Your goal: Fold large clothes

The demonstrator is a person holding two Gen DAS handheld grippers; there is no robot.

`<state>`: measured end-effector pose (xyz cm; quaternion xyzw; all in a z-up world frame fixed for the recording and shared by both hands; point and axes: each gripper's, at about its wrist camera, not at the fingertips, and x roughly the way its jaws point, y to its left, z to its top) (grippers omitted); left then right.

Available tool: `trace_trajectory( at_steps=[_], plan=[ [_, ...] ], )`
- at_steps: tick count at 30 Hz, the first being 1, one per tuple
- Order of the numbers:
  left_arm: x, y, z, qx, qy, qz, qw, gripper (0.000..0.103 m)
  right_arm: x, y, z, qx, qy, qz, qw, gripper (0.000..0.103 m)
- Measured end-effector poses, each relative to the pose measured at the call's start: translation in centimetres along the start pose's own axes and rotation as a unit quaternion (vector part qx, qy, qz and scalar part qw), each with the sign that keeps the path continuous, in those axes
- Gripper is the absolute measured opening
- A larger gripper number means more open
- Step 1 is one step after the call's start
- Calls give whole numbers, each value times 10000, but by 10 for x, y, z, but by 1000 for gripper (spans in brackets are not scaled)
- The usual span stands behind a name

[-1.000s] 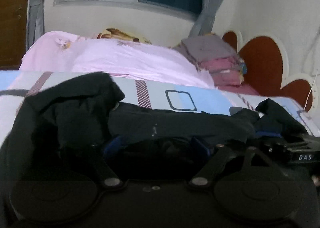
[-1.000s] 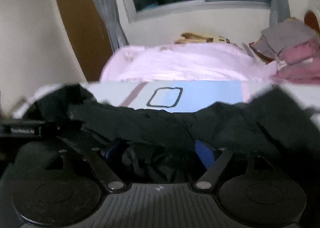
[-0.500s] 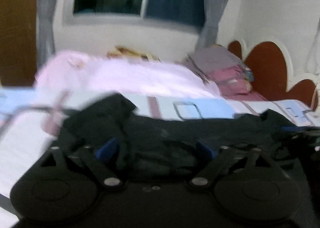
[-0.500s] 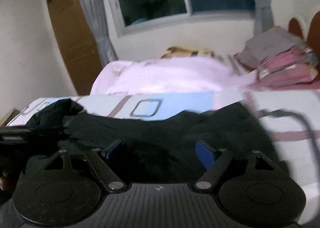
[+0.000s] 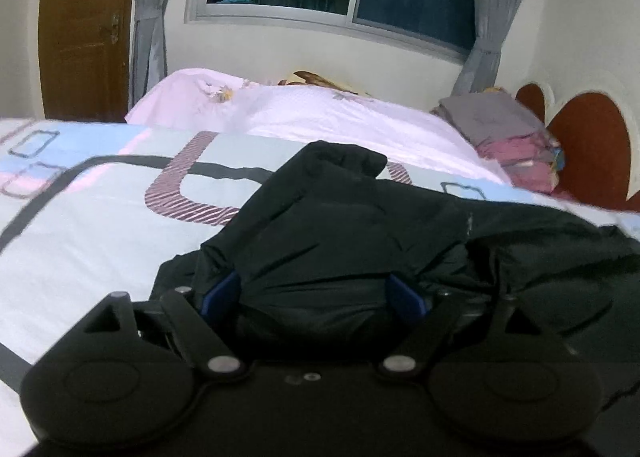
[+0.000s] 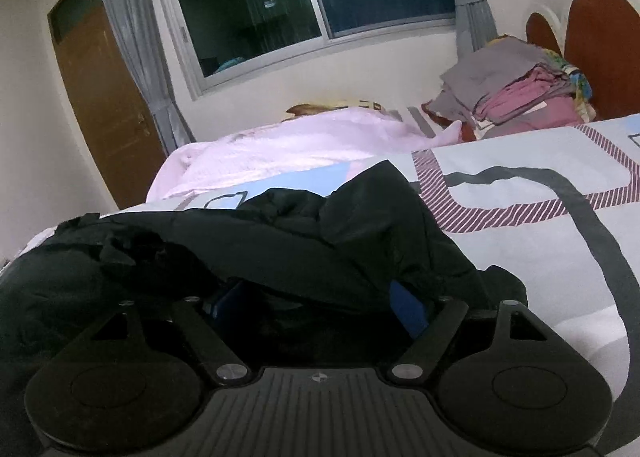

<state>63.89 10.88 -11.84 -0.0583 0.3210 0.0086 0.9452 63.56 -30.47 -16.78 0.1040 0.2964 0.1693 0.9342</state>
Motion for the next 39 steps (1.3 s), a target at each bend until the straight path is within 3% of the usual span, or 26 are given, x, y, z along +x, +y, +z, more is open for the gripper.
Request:
trace_trajectory(
  at_steps=[2,3,5,8,10,13,14,16,23,28,31,35,39],
  plan=[
    [-13,-11,7,131,89,301,9994,78,-9,15,12,-205,232,-261,9992,78],
    [-26,-17,10,80,27,352,9993,78,-24,22,13,-171,137,-297,9993,78],
    [-63,-29,11,-69,-425,-72,9990,85,-53,40,19,-144,-150,-82,9998,78],
    [-90,-66,5,26,-576,-457,9973,84,-76,85,21,-368,-320,542,9973,78],
    [-94,-99,-2,401,-579,-665,9953,87,-72,117,15,-706,-185,828,9939,78],
    [-67,-127,-19,784,-167,-518,9954,84,-39,140,-3,-1108,243,644,9915,78],
    [-61,-128,-26,837,-182,-362,9957,87,-30,136,-10,-1019,332,587,9925,78],
    [-54,-117,-32,579,-205,-508,9968,90,-22,130,-20,-932,272,607,9934,78],
    [-40,-124,-54,540,-415,-325,9971,95,-11,109,-46,-532,-232,758,9954,78],
    [-40,-127,-47,630,-217,-245,9975,96,-16,115,-38,-699,40,629,9956,78],
    [-54,-121,-38,743,-67,-263,9969,97,-43,109,-29,-671,20,576,9961,78],
    [-77,-103,-37,902,-191,-119,9957,99,-84,71,-24,-422,-115,233,9988,78],
    [-74,-88,-43,755,-151,-176,9969,103,-81,45,-33,-377,278,-283,9985,78]
  ],
)
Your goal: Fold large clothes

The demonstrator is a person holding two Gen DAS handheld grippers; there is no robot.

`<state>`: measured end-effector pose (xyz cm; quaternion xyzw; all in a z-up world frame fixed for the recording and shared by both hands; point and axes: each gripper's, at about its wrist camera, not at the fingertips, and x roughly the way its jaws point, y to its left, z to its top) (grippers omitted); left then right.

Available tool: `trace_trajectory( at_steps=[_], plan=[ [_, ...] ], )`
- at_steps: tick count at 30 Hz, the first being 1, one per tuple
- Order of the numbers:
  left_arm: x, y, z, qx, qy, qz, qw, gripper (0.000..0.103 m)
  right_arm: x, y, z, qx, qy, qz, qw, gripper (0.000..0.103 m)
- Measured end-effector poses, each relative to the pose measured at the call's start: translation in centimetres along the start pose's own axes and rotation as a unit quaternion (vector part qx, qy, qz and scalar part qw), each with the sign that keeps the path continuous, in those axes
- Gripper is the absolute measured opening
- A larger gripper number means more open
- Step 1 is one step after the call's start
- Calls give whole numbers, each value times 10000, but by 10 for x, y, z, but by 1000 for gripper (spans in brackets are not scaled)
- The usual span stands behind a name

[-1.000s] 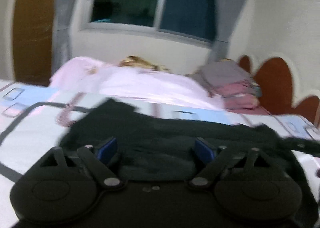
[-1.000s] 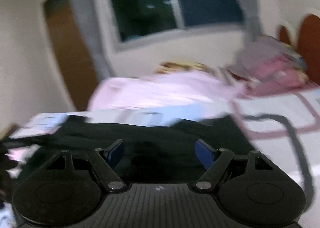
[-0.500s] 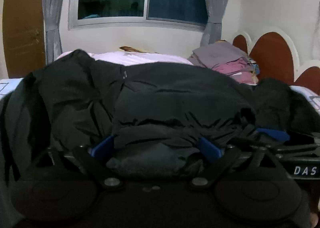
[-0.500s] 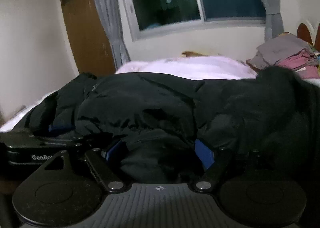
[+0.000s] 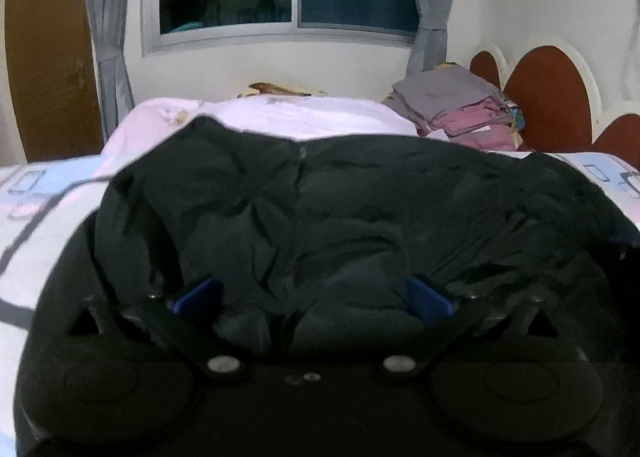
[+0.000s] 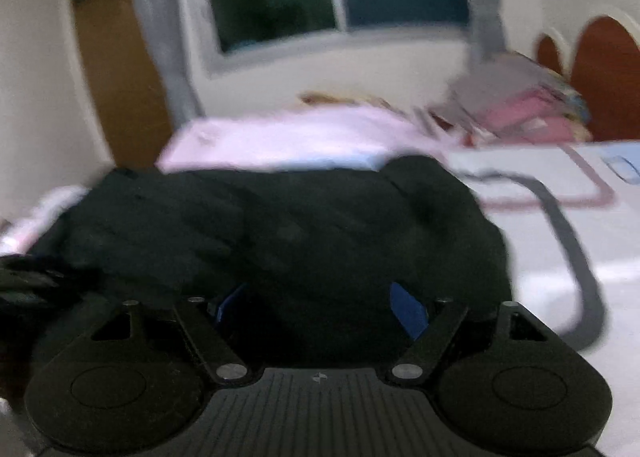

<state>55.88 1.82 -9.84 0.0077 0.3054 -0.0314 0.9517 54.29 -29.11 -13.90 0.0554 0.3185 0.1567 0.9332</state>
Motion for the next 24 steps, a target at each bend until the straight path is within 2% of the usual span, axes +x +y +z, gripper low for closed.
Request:
trace_trajectory(
  at_steps=[8,12,14,15,16,18,21,24],
  plan=[
    [6,-4,-11,23,-114,53,9999,103,5,2,-22,-120,-265,-73,9995,78],
    [1,2,-18,5,-109,29,9999,103,10,8,-17,-163,-146,-137,9997,78],
    [-4,5,-8,7,80,0,10000,100,7,11,-3,-141,84,-203,9997,78],
    [-10,8,1,33,83,-7,10000,97,-5,12,7,-42,-61,-228,9997,75],
    [-20,12,11,112,-110,1,9999,94,-15,13,16,46,-316,-176,9993,70],
    [-31,27,34,133,-545,91,9984,98,-23,19,40,184,-514,-138,9984,70],
    [-7,50,64,11,-403,220,9989,97,2,27,73,95,-391,-370,9985,70],
    [24,72,80,-44,-189,315,9993,94,30,22,97,88,-345,-623,9974,70]
  ],
)
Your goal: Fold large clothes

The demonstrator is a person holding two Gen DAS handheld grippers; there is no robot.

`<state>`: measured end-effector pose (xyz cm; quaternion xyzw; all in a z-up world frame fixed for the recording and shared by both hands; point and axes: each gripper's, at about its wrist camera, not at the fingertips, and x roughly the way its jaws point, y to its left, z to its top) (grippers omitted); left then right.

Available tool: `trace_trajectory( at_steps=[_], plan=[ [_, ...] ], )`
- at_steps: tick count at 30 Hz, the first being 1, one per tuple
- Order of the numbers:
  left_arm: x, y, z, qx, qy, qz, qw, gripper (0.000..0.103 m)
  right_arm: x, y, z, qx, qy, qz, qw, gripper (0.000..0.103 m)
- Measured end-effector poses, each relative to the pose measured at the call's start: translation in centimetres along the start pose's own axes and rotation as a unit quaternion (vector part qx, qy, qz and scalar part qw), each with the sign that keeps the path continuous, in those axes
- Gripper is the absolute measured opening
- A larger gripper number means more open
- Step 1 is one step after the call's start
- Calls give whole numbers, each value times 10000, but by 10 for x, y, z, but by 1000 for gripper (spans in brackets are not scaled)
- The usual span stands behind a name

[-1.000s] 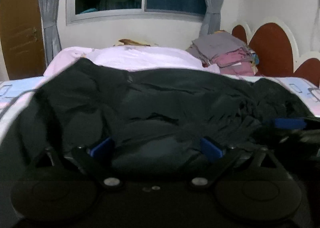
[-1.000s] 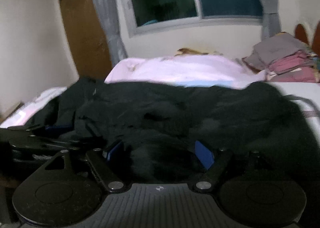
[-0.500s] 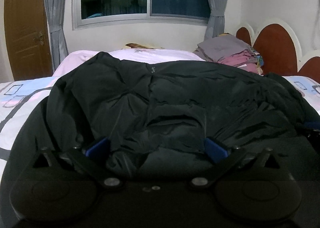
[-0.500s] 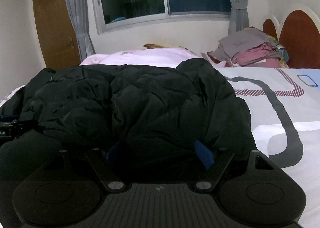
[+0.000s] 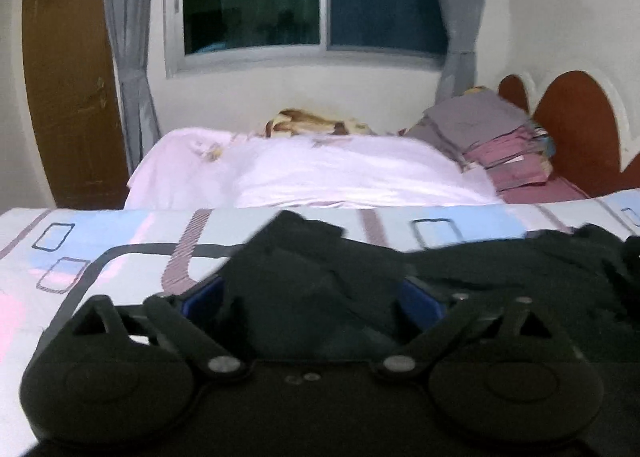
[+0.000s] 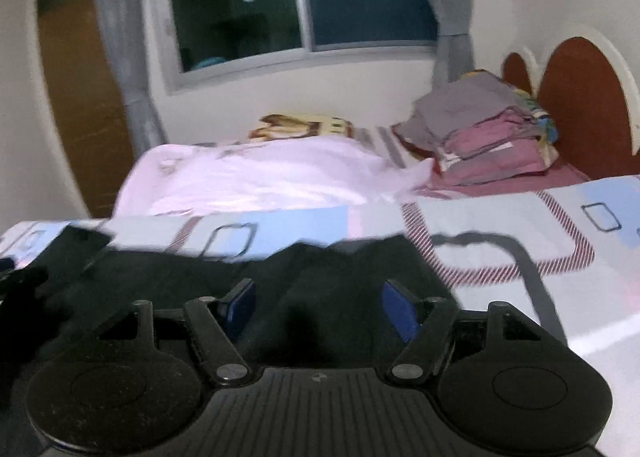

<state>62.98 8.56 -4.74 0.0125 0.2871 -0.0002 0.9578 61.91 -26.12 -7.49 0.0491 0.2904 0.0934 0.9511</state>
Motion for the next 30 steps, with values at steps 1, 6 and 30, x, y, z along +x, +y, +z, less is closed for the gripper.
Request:
trace_trajectory(
  at_steps=[1,6,30],
  plan=[
    [10,6,3,-19,45,58,10000,92,9,0,6,-109,-20,-48,9999,69],
    [51,26,7,-330,410,74,9986,91,61,-14,16,-215,339,-323,9987,68],
    [9,5,7,-1038,-175,-559,9929,90,15,-10,1,-17,-103,599,9981,34]
  ],
)
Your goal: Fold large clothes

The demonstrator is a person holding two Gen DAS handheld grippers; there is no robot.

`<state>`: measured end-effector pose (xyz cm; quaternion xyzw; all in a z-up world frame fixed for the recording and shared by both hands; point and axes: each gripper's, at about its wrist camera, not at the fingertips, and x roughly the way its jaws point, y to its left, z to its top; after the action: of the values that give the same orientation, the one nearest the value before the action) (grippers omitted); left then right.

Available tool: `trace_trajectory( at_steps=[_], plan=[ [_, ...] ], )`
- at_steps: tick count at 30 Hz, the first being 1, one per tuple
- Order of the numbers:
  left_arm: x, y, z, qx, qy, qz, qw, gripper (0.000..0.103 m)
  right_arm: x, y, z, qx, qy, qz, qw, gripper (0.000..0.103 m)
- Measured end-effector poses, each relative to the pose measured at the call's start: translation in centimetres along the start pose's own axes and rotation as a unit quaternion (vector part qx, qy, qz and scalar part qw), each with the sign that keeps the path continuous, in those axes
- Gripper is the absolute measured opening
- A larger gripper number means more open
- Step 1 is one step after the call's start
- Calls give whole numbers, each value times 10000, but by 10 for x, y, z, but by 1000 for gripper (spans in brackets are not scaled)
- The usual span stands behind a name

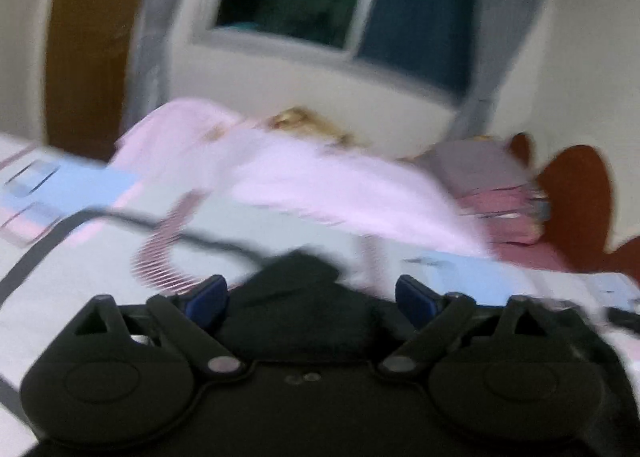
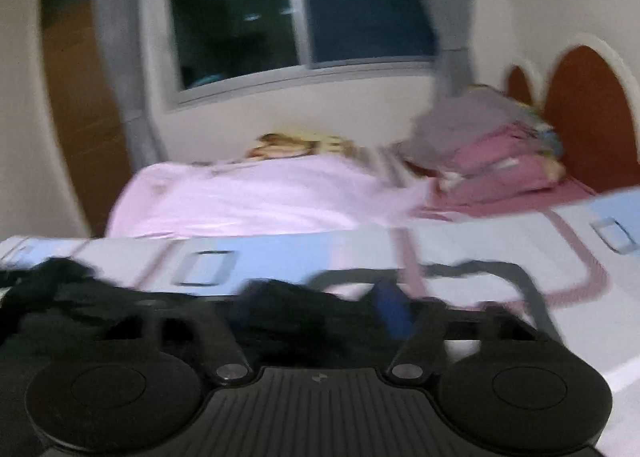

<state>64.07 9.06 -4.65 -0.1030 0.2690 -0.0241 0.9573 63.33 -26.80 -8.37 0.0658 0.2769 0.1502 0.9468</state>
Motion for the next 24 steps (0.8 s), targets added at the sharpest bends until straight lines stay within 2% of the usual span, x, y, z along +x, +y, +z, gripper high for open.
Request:
trace_trajectory(
  at_steps=[1,2,4,6,7,8,12,15,20,24],
  plan=[
    [-2,-23,1,266,30,-103,9996,86,3,11,2,12,102,173,9998,24],
    [-2,-40,0,450,95,-208,9987,78,5,22,2,-31,113,322,9994,22],
    [5,-74,-6,871,326,-435,9947,75,13,47,0,-279,276,506,9979,22],
    [20,-95,-20,1314,612,-241,9892,74,27,66,-10,-579,518,503,9957,22],
    [29,-97,-29,1343,749,-191,9879,76,33,70,-17,-721,552,407,9950,22],
    [34,-94,-38,1309,709,-157,9887,80,39,71,-24,-778,603,339,9946,22],
    [40,-87,-56,1171,492,-154,9918,80,45,66,-46,-796,418,291,9955,22],
    [42,-93,-65,1291,414,-49,9908,81,50,57,-58,-604,329,321,9971,21],
    [50,-88,-67,1169,445,-105,9921,83,61,53,-64,-486,225,303,9981,21],
    [48,-90,-64,1336,565,-20,9894,84,57,63,-55,-758,410,154,9962,22]
  ],
)
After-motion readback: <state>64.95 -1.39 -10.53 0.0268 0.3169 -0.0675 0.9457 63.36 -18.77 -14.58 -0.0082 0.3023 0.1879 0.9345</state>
